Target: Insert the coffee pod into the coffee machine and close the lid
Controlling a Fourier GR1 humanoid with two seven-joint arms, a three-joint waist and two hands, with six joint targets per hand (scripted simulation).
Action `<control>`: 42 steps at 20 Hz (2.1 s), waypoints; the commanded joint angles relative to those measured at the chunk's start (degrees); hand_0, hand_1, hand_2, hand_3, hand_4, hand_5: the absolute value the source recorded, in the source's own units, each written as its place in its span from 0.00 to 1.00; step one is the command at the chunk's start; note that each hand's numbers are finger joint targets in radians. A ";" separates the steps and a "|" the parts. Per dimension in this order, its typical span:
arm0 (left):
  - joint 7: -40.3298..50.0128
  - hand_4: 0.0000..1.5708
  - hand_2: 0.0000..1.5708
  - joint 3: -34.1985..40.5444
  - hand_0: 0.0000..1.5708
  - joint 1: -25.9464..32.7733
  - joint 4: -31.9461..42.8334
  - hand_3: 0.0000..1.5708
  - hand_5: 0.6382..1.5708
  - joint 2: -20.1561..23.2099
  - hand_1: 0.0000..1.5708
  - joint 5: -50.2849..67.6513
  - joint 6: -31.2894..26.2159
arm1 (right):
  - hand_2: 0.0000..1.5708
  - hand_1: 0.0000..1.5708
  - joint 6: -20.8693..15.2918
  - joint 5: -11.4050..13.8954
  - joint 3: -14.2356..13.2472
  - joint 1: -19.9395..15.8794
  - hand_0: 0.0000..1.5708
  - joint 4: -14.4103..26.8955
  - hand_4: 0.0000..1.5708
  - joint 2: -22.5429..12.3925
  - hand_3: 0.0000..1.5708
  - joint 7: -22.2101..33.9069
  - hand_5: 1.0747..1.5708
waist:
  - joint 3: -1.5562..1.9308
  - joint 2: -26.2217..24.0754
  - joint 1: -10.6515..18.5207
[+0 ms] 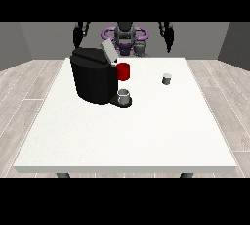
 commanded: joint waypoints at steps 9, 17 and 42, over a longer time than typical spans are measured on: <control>-15.02 0.00 0.00 1.18 0.00 3.29 2.00 0.00 1.00 16.19 0.00 -3.93 -15.71 | 0.00 0.00 -10.27 7.98 -0.14 0.50 0.00 1.85 0.00 3.77 0.00 -1.87 1.00 | -0.55 -0.40 1.23; -12.67 0.00 0.00 4.36 0.00 -5.39 9.80 0.00 1.00 20.48 0.00 -10.37 -15.01 | 0.00 0.00 -8.05 8.74 2.15 -3.30 0.00 0.45 0.00 3.39 0.00 1.41 1.00 | -0.52 2.73 -4.27; -17.04 0.00 0.46 3.31 0.31 -28.03 40.83 0.31 1.00 22.57 0.31 -29.93 -6.00 | 0.00 0.00 -7.95 9.98 3.76 -15.88 0.00 8.65 0.00 5.75 0.00 2.47 1.00 | -0.54 15.26 -9.05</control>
